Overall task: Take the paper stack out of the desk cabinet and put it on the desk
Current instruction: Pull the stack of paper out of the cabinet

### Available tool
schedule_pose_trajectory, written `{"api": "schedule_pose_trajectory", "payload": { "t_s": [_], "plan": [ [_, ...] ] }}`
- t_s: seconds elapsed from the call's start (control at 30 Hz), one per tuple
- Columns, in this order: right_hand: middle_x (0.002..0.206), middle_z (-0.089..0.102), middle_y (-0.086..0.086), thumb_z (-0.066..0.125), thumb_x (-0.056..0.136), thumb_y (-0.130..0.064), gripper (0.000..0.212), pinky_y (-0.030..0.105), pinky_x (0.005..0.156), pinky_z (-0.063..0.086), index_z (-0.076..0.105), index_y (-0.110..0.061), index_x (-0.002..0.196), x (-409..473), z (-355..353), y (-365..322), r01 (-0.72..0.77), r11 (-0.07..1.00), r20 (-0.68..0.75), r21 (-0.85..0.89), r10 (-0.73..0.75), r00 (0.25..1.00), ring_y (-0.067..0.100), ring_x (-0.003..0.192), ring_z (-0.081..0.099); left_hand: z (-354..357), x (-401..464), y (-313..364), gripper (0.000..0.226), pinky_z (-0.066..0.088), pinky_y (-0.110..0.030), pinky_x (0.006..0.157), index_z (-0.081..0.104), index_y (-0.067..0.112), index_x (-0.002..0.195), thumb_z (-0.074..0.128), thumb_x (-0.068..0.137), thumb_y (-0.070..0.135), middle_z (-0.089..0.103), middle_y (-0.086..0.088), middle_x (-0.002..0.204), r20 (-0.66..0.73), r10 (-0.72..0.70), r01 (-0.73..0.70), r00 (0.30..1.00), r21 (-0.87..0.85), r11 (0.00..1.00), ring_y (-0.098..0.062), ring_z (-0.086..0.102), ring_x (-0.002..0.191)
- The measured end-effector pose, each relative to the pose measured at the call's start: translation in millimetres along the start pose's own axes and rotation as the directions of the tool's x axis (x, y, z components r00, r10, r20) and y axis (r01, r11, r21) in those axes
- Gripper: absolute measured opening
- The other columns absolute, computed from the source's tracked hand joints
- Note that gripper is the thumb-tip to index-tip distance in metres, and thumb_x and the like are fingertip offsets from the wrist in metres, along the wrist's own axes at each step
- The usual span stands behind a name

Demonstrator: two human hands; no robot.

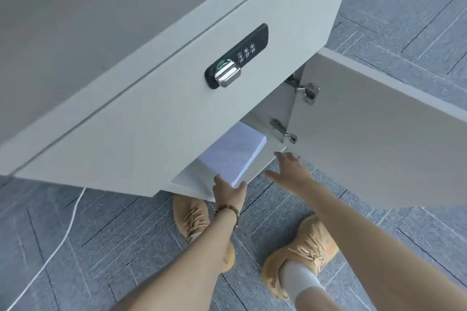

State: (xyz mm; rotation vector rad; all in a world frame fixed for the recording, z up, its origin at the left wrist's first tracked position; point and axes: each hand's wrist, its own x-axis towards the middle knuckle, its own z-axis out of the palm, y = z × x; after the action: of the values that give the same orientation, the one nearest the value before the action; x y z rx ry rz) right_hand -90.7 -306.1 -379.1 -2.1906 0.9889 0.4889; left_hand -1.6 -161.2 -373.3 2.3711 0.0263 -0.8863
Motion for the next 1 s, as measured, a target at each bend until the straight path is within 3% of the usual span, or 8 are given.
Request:
{"api": "schedule_pose_trajectory", "payload": {
  "t_s": [0.2, 0.33, 0.47, 0.57, 0.63, 0.77, 0.87, 1.0],
  "plan": [
    [0.155, 0.036, 0.019, 0.058, 0.094, -0.046, 0.078, 0.053, 0.111, 0.043, 0.026, -0.012, 0.156, 69, 27, 1, -0.013, 0.998, 0.034, 0.068, 0.011, 0.999, 0.038, 0.138, 0.045, 24, 42, -5, 0.080, 0.048, -0.041, 0.101, 0.028, 0.004, 0.143, 0.071, 0.080, 0.030, 0.048, -0.019, 0.141, 0.013, -0.081, 0.081, 0.997, -0.001, 0.997, -0.036, 0.053, 0.125],
    [0.161, 0.025, 0.017, 0.056, 0.096, -0.046, 0.080, 0.052, 0.112, 0.041, 0.019, -0.013, 0.158, 110, 41, 2, 0.006, 0.998, 0.028, 0.068, -0.007, 1.000, 0.037, 0.144, 0.036, 34, 74, -5, 0.073, 0.046, -0.037, 0.093, 0.033, 0.002, 0.137, 0.073, 0.080, 0.025, 0.050, -0.017, 0.139, -0.007, -0.185, 0.184, 0.983, -0.058, 0.981, -0.034, 0.054, 0.124],
    [0.167, 0.012, 0.018, 0.057, 0.097, -0.041, 0.084, 0.048, 0.120, 0.029, 0.010, -0.010, 0.160, 146, 44, 2, 0.041, 0.999, -0.071, 0.010, -0.040, 0.997, 0.037, 0.153, 0.019, 46, 103, -5, 0.072, 0.042, -0.033, 0.081, 0.033, 0.001, 0.135, 0.073, 0.079, 0.023, 0.047, -0.019, 0.140, 0.008, -0.272, 0.271, 0.962, -0.109, 0.956, -0.035, 0.053, 0.124],
    [0.169, 0.006, 0.016, 0.053, 0.100, -0.038, 0.085, 0.046, 0.124, 0.022, 0.003, -0.006, 0.161, 168, 45, 1, 0.032, 0.996, -0.052, 0.085, -0.027, 0.998, 0.034, 0.156, 0.009, 57, 117, -3, 0.077, 0.050, -0.037, 0.090, 0.037, 0.000, 0.137, 0.073, 0.075, 0.028, 0.049, -0.018, 0.140, 0.015, -0.331, 0.328, 0.944, -0.185, 0.927, -0.034, 0.055, 0.122],
    [0.168, 0.012, 0.015, 0.052, 0.100, -0.039, 0.087, 0.046, 0.122, 0.024, 0.002, -0.004, 0.161, 174, 48, 1, 0.008, 0.990, -0.023, 0.142, -0.005, 1.000, 0.033, 0.155, 0.014, 60, 125, -2, 0.085, 0.053, -0.042, 0.095, 0.041, 0.002, 0.138, 0.074, 0.066, 0.033, 0.053, -0.017, 0.138, -0.007, -0.377, 0.367, 0.926, -0.215, 0.905, -0.033, 0.059, 0.119],
    [0.159, 0.033, 0.014, 0.052, 0.099, -0.041, 0.080, 0.045, 0.113, 0.036, 0.013, -0.003, 0.159, 176, 55, 7, 0.011, 0.998, -0.050, 0.058, -0.008, 0.999, 0.034, 0.144, 0.033, 66, 133, -1, 0.085, 0.047, -0.043, 0.097, 0.035, 0.005, 0.140, 0.076, 0.072, 0.035, 0.043, -0.018, 0.144, -0.073, -0.444, 0.419, 0.893, -0.224, 0.880, -0.035, 0.050, 0.128],
    [0.149, 0.042, 0.017, 0.049, 0.101, -0.035, 0.060, 0.046, 0.108, 0.039, 0.034, -0.001, 0.149, 176, 59, 14, -0.007, 0.994, -0.038, 0.107, 0.011, 0.999, 0.036, 0.137, 0.039, 71, 131, -4, 0.094, 0.044, -0.045, 0.103, 0.024, 0.004, 0.148, 0.075, 0.074, 0.035, 0.032, -0.019, 0.150, -0.115, -0.440, 0.418, 0.890, -0.174, 0.892, -0.036, 0.040, 0.135],
    [0.138, 0.049, 0.021, 0.047, 0.102, -0.023, 0.044, 0.046, 0.102, 0.043, 0.046, 0.002, 0.138, 160, 64, 30, -0.052, 0.976, -0.054, 0.211, 0.065, 0.996, 0.037, 0.130, 0.045, 84, 108, -17, 0.105, 0.034, -0.046, 0.111, 0.004, 0.006, 0.156, 0.072, 0.078, 0.028, 0.008, -0.016, 0.162, -0.114, -0.366, 0.356, 0.924, -0.102, 0.929, -0.034, 0.017, 0.148]
  ]
}}
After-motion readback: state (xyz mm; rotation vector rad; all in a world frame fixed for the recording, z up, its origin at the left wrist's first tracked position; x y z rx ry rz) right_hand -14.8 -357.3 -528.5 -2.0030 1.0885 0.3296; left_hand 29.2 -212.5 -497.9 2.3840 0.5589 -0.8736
